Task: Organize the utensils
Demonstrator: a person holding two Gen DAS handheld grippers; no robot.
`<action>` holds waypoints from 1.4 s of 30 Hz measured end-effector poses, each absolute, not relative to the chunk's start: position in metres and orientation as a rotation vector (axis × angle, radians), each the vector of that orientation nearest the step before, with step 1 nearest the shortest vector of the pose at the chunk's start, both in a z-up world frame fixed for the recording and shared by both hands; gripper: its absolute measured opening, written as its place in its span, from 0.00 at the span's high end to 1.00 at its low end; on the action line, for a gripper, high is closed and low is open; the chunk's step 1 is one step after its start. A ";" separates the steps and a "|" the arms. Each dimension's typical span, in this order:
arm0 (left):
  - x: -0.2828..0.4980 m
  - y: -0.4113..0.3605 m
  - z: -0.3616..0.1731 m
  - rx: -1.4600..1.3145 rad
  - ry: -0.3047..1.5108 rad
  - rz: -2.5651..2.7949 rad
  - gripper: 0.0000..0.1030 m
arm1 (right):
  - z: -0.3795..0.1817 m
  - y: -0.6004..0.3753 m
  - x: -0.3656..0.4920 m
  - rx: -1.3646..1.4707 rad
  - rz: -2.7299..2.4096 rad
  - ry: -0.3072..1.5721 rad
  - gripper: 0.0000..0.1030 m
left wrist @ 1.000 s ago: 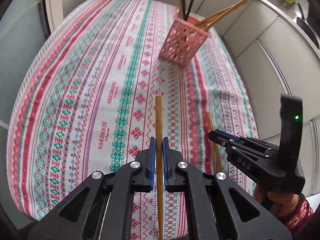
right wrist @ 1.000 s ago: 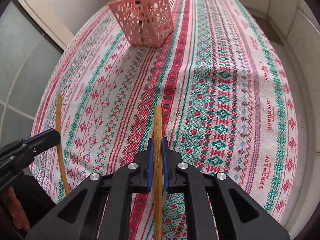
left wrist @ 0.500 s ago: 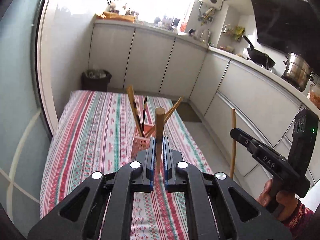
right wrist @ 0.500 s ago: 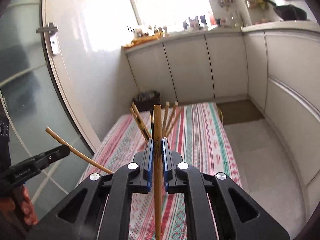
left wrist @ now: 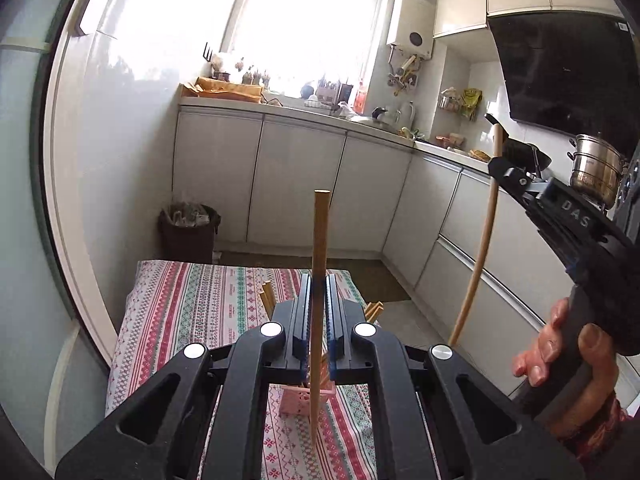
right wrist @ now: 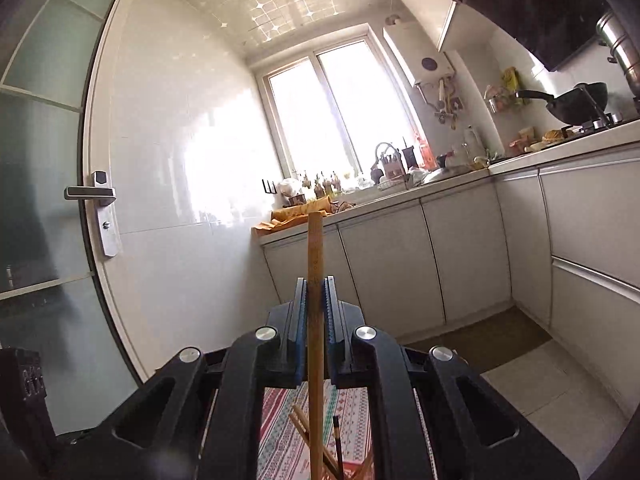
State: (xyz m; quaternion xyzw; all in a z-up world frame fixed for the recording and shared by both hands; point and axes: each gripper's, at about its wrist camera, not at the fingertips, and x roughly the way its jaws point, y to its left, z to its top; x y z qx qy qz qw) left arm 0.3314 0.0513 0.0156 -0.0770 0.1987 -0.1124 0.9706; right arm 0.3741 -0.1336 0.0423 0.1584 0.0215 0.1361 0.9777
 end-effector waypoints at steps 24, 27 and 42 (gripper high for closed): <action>0.376 0.075 -0.007 -0.223 0.350 -0.262 0.95 | -0.061 -0.109 0.392 0.249 0.137 -0.039 0.44; 0.378 0.066 0.002 -0.225 0.330 -0.276 0.95 | -0.053 -0.130 0.365 0.281 0.123 -0.031 0.38; 0.374 0.046 0.015 -0.210 0.289 -0.311 0.95 | -0.075 -0.184 0.367 0.453 0.083 0.176 0.33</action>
